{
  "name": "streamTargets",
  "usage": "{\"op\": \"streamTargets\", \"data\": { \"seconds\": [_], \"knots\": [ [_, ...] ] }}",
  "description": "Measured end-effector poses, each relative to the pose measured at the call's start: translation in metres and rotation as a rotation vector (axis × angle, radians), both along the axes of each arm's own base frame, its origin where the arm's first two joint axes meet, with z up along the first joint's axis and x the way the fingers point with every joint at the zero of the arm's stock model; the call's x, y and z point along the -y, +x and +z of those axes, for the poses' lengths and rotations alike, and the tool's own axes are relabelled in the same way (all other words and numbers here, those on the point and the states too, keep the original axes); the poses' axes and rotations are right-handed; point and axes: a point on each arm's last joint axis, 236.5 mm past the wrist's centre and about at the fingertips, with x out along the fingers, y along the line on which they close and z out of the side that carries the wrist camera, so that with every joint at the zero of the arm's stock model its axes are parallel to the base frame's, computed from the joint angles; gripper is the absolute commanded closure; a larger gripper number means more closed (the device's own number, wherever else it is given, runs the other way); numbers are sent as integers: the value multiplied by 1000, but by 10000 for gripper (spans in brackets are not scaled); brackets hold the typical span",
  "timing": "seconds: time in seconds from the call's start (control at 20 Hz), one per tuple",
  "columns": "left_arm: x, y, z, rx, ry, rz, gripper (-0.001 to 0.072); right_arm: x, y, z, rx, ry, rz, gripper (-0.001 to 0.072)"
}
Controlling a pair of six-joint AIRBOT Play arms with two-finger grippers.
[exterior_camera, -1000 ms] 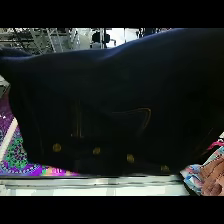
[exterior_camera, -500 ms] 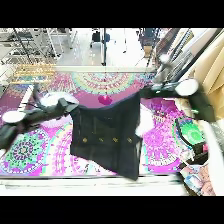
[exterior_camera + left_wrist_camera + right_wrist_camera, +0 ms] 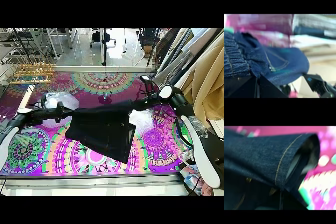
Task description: Fold the clothes and pants, and hang the long-sleeved shirts on hangers.
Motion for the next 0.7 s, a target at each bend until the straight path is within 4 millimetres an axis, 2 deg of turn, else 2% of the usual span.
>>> {"op": "streamTargets", "data": {
  "seconds": [0.15, 0.25, 0.35, 0.5, 0.6, 0.7],
  "knots": [
    [-8, -38, 0, -64, -45, -152, 703, -27, -68, 1, -138, 2, 143, 690],
    [-5, -71, -5, -120, -45, -283, 703, -47, -119, -11, -246, 6, 236, 690],
    [0, -107, -13, -191, -14, -428, 703, -60, -171, -31, -373, -6, 320, 690],
    [3, -157, -32, -310, 82, -633, 702, -67, -237, -60, -548, -36, 414, 690],
    [2, -180, -43, -371, 152, -731, 702, -66, -272, -73, -647, -52, 457, 689],
    [-2, -194, -52, -417, 214, -798, 702, -67, -299, -81, -720, -49, 490, 687]
  ]
}}
